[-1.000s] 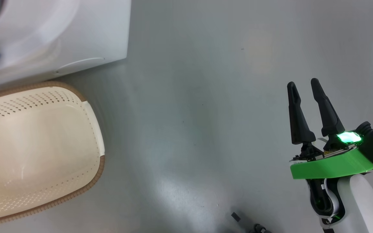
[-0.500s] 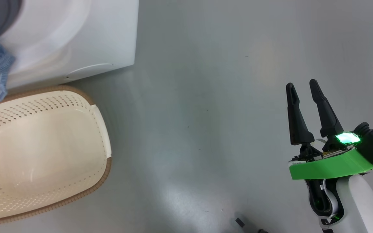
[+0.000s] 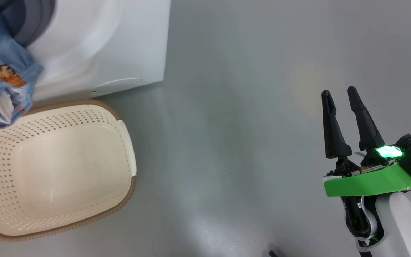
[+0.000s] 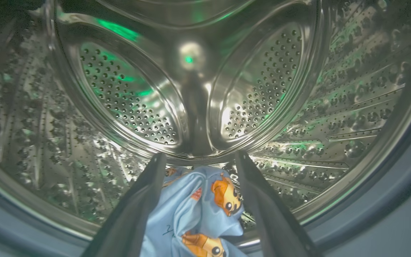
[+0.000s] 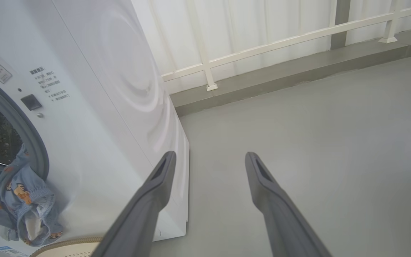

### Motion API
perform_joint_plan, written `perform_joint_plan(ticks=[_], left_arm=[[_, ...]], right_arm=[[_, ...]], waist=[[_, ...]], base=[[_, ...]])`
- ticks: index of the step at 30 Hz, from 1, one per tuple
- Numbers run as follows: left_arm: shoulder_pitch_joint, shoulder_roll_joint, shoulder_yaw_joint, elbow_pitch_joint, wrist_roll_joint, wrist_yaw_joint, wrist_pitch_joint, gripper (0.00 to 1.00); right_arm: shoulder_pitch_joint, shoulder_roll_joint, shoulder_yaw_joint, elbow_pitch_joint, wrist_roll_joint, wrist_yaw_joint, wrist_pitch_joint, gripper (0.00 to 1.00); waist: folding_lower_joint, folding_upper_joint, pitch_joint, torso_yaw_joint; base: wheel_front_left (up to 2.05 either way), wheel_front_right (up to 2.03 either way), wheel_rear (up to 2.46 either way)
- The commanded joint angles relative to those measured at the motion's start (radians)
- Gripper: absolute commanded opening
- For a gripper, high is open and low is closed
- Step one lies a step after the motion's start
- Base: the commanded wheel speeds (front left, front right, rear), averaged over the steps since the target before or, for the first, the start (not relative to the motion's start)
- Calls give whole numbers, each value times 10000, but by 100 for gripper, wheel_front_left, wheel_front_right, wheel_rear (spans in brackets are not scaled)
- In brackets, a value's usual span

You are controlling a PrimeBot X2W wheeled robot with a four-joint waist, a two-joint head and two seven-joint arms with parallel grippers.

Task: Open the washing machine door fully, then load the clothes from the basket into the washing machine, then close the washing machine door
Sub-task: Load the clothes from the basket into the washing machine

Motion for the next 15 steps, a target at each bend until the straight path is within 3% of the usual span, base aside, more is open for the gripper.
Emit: perform_joint_plan(ticks=[1,6,15], left_arm=[[395,348,256,-514,6,31,-60,100],[1428,-109,1006,-1645,134,32,-61,100],[3263,-921,1432,-3404,605,9,-62,100]], right_arm=[[189,-154,118,-241,-23,56,-78,100],[219,-242,79,-178,-23,56,-78,100],[283,-507,-93,-66,-50,56,-78,100]], waist=[[0,0,-148,101],[0,0,-488,216],[0,0,-1225,602]], base=[[0,0,0],[0,0,0],[0,0,0]])
